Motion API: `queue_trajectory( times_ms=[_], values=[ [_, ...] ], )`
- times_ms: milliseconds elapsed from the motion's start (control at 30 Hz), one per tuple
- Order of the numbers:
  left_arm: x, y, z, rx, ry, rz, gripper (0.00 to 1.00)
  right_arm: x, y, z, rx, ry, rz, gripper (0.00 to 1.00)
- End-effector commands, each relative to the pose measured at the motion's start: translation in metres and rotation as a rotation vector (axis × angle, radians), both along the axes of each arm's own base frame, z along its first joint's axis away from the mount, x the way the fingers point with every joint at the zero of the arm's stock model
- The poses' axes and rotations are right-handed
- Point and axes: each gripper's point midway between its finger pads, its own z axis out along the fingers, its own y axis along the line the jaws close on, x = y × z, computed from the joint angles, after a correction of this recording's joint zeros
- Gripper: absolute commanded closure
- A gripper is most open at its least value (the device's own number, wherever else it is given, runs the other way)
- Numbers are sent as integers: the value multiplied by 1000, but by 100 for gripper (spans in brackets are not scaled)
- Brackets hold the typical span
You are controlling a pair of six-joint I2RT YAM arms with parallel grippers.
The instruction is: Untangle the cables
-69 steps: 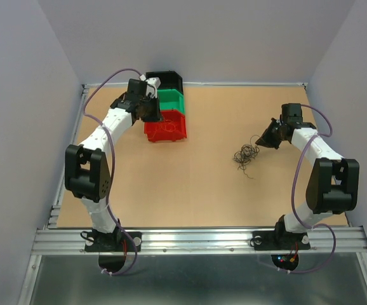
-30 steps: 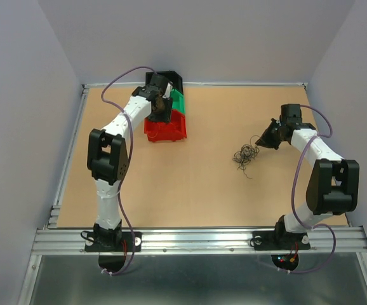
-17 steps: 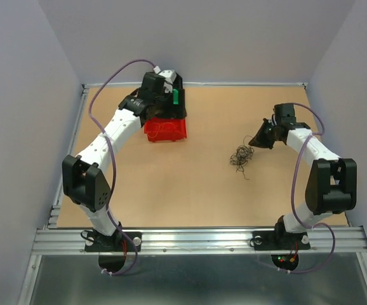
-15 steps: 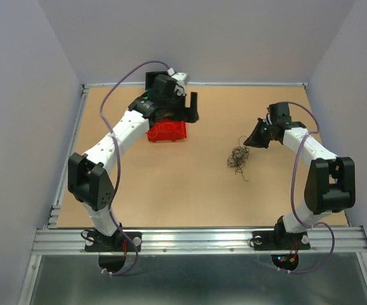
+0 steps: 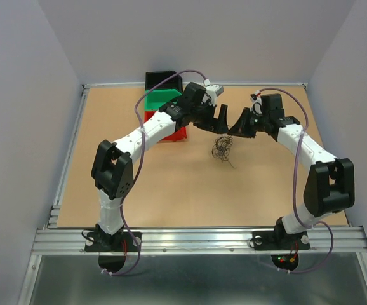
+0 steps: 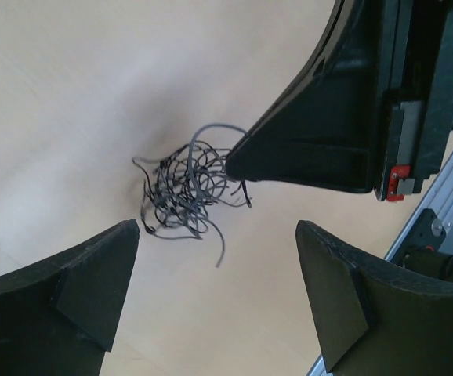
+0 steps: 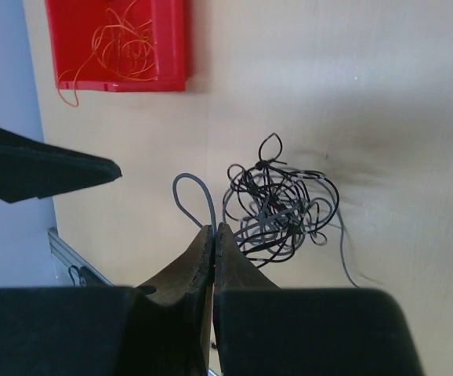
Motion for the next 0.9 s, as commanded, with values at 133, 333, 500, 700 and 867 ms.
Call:
queue_trajectory(
  times_ms=[133, 333, 500, 700, 867],
  values=[
    [12, -16, 49, -126, -78, -20, 11, -2, 18, 52, 65, -189, 105, 99],
    [18, -20, 28, -91, -36, -4, 28, -6, 19, 54, 70, -210, 120, 99],
    [19, -20, 20, -85, -20, 0, 48, -10, 19, 55, 74, -216, 126, 99],
    [18, -26, 7, -85, 25, -8, 79, -13, 20, 52, 79, -220, 134, 100],
    [22, -23, 20, -93, -3, 9, 100, -15, 19, 42, 68, -202, 127, 98]
  ],
)
